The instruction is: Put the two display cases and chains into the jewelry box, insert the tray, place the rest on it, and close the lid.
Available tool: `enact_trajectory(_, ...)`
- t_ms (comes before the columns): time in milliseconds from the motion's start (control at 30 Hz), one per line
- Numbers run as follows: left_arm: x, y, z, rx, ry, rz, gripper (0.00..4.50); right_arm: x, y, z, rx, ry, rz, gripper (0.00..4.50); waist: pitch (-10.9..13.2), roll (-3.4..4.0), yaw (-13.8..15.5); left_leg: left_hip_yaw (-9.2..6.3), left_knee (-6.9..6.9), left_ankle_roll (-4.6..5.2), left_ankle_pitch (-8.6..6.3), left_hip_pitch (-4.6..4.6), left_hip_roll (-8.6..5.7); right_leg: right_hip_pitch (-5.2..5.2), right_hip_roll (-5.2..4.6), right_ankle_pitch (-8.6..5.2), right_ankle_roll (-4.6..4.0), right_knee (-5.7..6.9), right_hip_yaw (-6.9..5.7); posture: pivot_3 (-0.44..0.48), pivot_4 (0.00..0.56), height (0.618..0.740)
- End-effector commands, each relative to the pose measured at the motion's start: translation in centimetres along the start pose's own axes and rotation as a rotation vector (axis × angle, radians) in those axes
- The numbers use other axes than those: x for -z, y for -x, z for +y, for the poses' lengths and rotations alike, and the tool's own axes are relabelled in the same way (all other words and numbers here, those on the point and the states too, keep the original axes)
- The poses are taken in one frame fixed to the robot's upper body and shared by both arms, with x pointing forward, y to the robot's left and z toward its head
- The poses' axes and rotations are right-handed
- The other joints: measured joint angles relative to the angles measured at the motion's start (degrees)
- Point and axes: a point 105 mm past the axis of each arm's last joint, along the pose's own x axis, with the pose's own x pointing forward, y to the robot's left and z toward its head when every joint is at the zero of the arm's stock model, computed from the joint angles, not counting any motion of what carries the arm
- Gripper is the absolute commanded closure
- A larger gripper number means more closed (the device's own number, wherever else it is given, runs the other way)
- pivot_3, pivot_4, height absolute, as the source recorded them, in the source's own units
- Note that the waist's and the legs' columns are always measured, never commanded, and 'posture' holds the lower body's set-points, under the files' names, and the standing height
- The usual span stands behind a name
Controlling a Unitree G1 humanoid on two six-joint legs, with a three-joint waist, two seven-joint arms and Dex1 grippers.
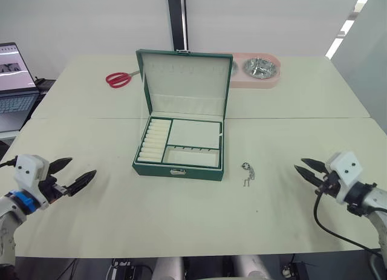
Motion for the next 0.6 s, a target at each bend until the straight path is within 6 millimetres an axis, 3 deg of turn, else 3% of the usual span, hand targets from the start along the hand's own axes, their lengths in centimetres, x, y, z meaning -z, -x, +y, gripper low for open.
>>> enact_trajectory(33,-0.9,0.8,0.6,-0.029,-0.030,-0.038,0.00,-0.1,1.0,-0.3,0.014,0.019,-0.015,1.82,0.0,-0.01,0.0,0.00,0.00,0.00,0.00,0.00,0.00,0.01,0.00,0.00,0.00,0.00,0.00,0.000,0.150,0.740)
enact_trajectory(200,-0.5,0.8,0.3,-0.011,-0.020,-0.026,0.00,1.1,1.5,-0.2,0.011,0.004,0.004,0.18,0.0,-0.02,0.0,0.00,0.00,0.00,0.00,0.01,0.00,0.00,0.00,0.00,0.00,0.00,0.00,0.000,0.150,0.740)
enact_trajectory(233,-0.4,0.8,0.3,-0.012,-0.020,-0.026,0.00,1.2,1.5,-0.2,0.010,0.004,0.006,0.02,0.0,-0.02,0.0,0.00,-0.01,0.00,0.00,0.00,0.00,0.00,0.00,0.00,0.00,0.00,0.00,0.000,0.150,0.740)
enact_trajectory(600,-0.3,0.8,-0.1,0.027,-0.017,-0.016,0.00,0.6,1.6,0.1,-0.005,0.000,0.006,0.02,0.0,-0.02,0.0,0.01,0.00,0.00,0.00,0.00,0.00,0.00,0.00,0.00,0.00,0.00,0.00,0.000,0.150,0.740)
